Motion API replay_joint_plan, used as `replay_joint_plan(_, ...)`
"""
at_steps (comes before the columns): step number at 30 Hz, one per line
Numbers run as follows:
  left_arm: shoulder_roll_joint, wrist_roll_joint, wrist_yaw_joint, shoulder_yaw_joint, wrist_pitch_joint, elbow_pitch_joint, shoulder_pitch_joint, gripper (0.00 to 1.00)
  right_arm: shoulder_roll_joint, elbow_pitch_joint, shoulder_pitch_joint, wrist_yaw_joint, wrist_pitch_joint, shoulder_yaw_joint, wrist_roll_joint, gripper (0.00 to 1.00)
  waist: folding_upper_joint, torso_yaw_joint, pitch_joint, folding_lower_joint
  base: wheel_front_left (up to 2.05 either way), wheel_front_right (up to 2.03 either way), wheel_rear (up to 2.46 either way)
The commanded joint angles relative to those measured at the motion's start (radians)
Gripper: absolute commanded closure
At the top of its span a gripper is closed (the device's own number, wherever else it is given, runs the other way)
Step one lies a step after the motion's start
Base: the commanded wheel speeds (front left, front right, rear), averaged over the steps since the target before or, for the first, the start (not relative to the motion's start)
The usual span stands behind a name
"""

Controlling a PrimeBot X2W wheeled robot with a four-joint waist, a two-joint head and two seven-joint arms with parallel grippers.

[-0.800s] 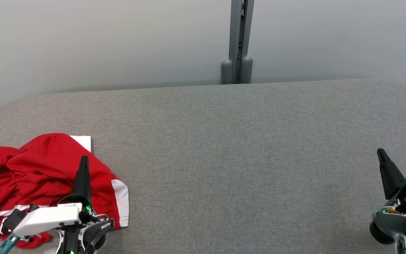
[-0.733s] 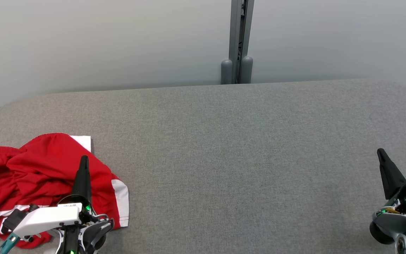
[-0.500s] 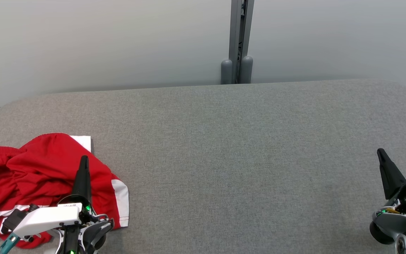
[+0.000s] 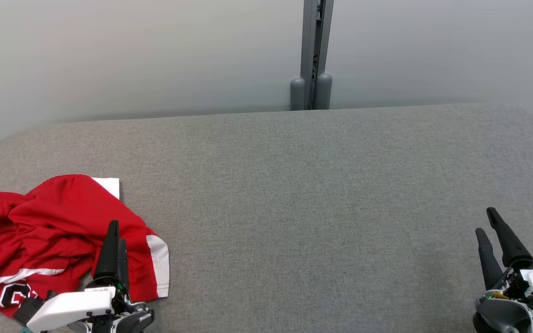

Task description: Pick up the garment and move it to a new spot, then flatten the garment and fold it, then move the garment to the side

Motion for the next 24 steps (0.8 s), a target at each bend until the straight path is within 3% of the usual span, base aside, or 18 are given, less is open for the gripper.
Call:
replay_joint_plan(1,0.004,0.007,0.0,-0.002,-0.006,-0.025,-0.032,0.0,-0.012,-0.033,-0.016,0.002,-0.015,0.007,0.004,0.0,-0.0001,0.0,0.0,0.0,0.0,0.0,0.0)
replay_joint_plan(16,0.006,0.119,-0.001,-0.009,-0.042,-0.072,-0.043,0.0,-0.027,-0.117,0.0,0.003,-0.108,0.071,-0.033,0.0,-0.0001,0.0,0.001,0.0,0.0,0.0,0.0)
replay_joint_plan(24,0.007,0.244,-0.001,-0.002,-0.061,-0.088,-0.046,0.0,-0.055,-0.151,0.003,0.003,-0.162,0.124,-0.123,0.0,-0.0001,-0.001,0.001,0.0,0.0,0.0,0.0)
